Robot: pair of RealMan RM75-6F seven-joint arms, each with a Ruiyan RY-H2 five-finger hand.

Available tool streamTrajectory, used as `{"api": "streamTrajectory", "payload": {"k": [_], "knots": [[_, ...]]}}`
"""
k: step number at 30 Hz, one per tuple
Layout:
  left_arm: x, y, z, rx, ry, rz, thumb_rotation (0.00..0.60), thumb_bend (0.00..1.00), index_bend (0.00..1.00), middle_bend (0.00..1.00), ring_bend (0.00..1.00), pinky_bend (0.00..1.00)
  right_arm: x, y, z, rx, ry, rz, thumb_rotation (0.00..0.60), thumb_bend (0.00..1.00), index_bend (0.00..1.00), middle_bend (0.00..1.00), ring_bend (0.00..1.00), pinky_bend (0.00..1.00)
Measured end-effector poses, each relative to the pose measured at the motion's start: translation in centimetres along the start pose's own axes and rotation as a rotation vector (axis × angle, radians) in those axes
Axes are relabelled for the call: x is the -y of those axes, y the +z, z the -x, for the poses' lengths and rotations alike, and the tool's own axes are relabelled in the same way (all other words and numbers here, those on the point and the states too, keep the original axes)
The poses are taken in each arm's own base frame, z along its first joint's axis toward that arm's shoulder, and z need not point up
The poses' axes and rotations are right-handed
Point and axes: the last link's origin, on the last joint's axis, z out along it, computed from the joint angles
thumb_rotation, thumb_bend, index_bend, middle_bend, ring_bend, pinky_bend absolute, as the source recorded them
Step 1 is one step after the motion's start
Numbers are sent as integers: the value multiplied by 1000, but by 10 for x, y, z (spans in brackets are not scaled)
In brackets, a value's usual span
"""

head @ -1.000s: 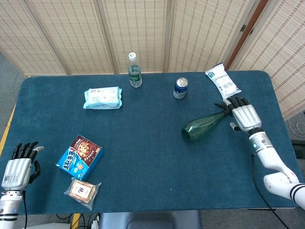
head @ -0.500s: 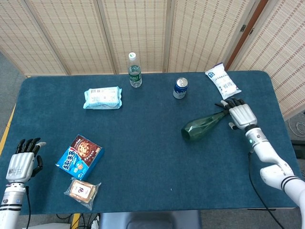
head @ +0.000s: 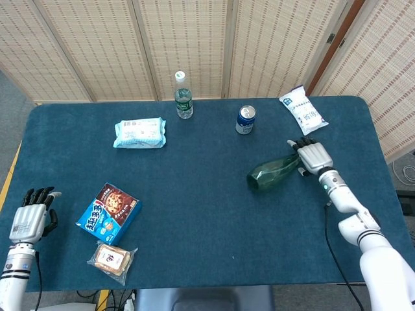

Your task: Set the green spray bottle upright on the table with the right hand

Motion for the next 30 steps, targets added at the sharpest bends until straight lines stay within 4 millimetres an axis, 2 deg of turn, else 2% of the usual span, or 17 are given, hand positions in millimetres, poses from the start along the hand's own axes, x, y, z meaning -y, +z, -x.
{"api": "streamTrajectory", "payload": {"k": [7,11,21,30], "knots": [[5,-4,2,2,-7,-13,600,737,216,143,106,0,12,7,2,11,-11,-29,600,251,113,223,114,207],[7,-6,3,2,-11,-20,600,738,215,143,106,0,13,8,1,8,-15,-35,600,254,173,244,129,218],[7,-6,6,4,-15,-22,600,737,215,143,106,0,6,4,2,-3,-15,-27,600,270,325,336,212,278],[6,-6,7,8,-15,-20,600,737,216,143,106,0,2,0,5,-15,-11,-16,600,285,406,402,269,307]]}}
